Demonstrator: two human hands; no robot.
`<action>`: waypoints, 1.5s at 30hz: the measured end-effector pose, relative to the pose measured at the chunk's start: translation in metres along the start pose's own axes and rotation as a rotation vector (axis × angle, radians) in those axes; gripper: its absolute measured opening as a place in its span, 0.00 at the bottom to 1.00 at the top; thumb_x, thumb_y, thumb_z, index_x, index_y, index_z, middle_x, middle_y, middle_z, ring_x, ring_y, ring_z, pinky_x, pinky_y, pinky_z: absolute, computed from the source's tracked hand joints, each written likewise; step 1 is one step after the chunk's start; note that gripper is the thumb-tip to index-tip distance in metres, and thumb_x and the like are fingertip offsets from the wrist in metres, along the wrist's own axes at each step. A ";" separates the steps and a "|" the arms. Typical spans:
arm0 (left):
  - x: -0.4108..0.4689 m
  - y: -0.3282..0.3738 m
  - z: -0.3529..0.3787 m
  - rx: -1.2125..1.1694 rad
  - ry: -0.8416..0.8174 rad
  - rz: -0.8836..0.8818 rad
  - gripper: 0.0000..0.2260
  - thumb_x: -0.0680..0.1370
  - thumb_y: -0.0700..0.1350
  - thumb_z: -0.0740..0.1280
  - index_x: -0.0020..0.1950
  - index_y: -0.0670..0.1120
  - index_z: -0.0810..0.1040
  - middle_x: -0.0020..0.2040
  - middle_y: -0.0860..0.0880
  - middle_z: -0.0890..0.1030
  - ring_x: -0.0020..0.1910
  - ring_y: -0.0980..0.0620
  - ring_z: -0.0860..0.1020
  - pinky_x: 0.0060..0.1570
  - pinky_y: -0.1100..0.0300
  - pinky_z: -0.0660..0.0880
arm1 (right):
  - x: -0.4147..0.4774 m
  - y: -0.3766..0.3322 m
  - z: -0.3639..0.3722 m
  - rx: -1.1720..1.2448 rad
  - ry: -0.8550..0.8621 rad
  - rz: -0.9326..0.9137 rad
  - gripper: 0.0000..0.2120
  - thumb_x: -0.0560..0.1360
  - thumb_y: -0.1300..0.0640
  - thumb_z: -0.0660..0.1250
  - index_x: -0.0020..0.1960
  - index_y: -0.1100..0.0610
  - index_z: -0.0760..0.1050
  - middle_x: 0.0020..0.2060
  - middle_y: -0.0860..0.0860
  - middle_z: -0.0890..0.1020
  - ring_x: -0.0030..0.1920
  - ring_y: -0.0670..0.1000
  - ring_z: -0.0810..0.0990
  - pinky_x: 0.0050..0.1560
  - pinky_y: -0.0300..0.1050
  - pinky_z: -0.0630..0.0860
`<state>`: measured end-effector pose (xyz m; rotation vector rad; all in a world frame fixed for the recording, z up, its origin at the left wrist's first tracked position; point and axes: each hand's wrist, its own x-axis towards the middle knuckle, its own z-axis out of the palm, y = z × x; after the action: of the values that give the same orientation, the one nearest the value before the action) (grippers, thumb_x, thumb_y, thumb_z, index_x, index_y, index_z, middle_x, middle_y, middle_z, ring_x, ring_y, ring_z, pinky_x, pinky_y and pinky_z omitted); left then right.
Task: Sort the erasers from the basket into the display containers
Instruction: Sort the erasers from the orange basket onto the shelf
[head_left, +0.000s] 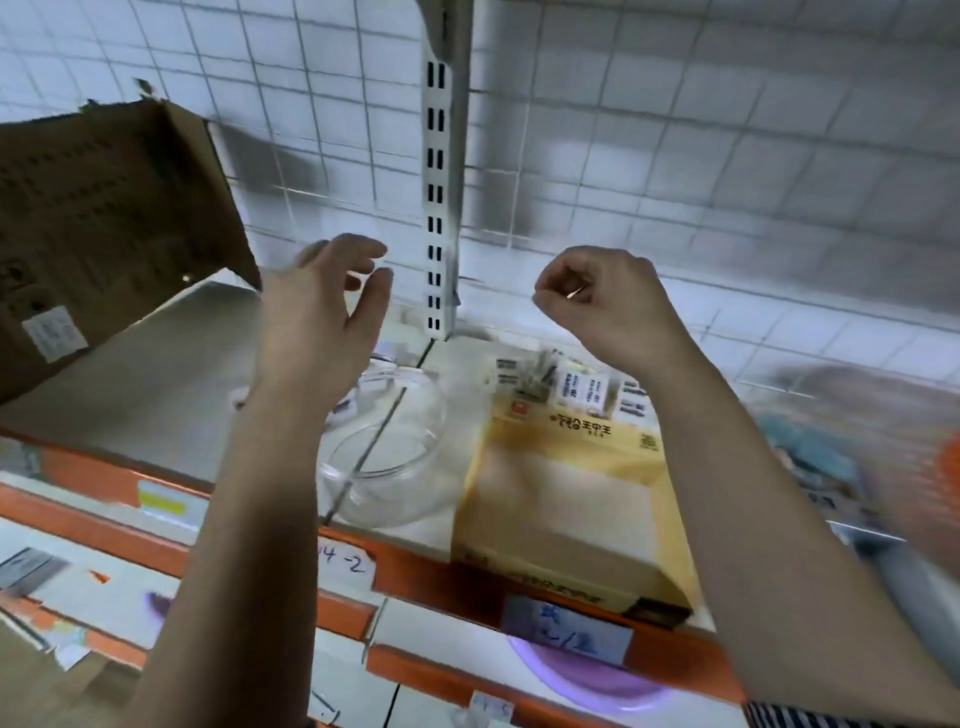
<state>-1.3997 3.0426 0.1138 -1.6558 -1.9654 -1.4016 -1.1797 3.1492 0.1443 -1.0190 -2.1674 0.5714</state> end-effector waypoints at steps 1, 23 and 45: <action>-0.003 0.019 0.010 -0.020 -0.019 0.019 0.13 0.79 0.48 0.62 0.60 0.46 0.79 0.52 0.48 0.82 0.47 0.52 0.81 0.49 0.62 0.72 | -0.010 0.008 -0.013 -0.009 0.032 0.013 0.01 0.73 0.58 0.70 0.43 0.55 0.80 0.38 0.45 0.82 0.35 0.40 0.77 0.39 0.28 0.70; -0.111 0.352 0.225 -0.390 -0.462 0.267 0.10 0.79 0.47 0.67 0.59 0.48 0.78 0.55 0.52 0.81 0.52 0.53 0.79 0.53 0.54 0.76 | -0.240 0.196 -0.284 -0.129 0.457 0.373 0.03 0.74 0.59 0.70 0.44 0.53 0.83 0.38 0.42 0.83 0.39 0.36 0.79 0.38 0.25 0.69; -0.130 0.406 0.267 -0.303 -0.507 0.232 0.11 0.79 0.50 0.66 0.60 0.50 0.78 0.56 0.53 0.80 0.53 0.54 0.79 0.55 0.52 0.76 | -0.213 0.339 -0.350 -0.844 -0.419 0.509 0.15 0.72 0.55 0.73 0.58 0.58 0.78 0.54 0.54 0.81 0.50 0.52 0.78 0.45 0.42 0.70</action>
<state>-0.9040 3.1256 0.0946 -2.4929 -1.7585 -1.3357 -0.6558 3.2195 0.0907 -2.0903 -2.5791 0.0436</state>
